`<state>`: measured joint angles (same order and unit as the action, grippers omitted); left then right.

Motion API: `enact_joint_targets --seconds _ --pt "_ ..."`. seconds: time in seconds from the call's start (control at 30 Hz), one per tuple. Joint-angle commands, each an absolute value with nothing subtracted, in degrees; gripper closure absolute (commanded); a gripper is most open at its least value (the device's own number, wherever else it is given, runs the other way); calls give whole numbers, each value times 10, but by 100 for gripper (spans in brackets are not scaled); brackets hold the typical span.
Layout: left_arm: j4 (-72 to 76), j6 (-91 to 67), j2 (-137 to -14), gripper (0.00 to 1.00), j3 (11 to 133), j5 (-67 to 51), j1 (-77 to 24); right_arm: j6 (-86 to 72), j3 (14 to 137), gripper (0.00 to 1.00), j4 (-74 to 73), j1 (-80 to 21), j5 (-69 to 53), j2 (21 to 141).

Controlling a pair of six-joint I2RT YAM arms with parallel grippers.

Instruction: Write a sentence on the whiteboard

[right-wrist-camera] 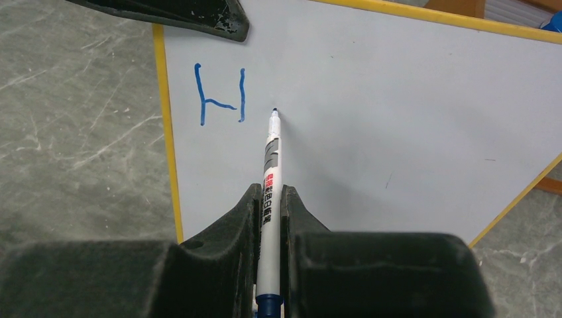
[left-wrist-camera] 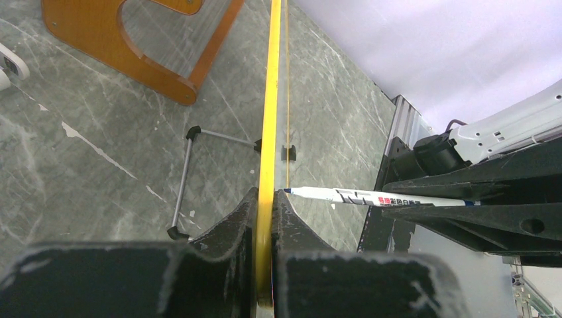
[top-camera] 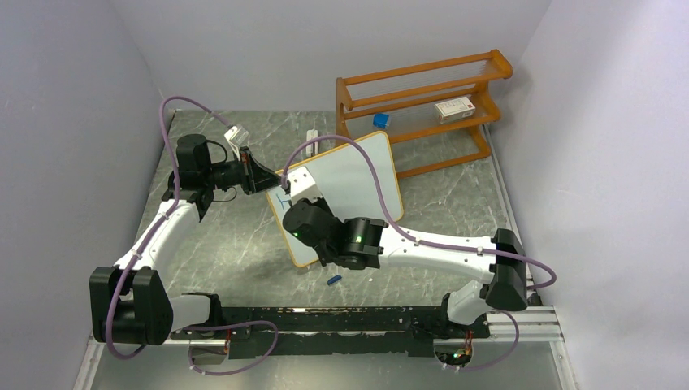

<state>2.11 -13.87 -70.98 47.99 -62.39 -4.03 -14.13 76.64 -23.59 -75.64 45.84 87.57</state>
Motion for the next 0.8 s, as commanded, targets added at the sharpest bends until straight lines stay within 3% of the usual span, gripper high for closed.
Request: enact_joint_targets --seconds 0.0,0.77 --pt "10 -120 -718 95 485 -633 -50 -147 760 100 -223 -751 468 880" --pt "11 -121 -719 95 485 -635 -51 -132 759 100 -196 -744 461 885"
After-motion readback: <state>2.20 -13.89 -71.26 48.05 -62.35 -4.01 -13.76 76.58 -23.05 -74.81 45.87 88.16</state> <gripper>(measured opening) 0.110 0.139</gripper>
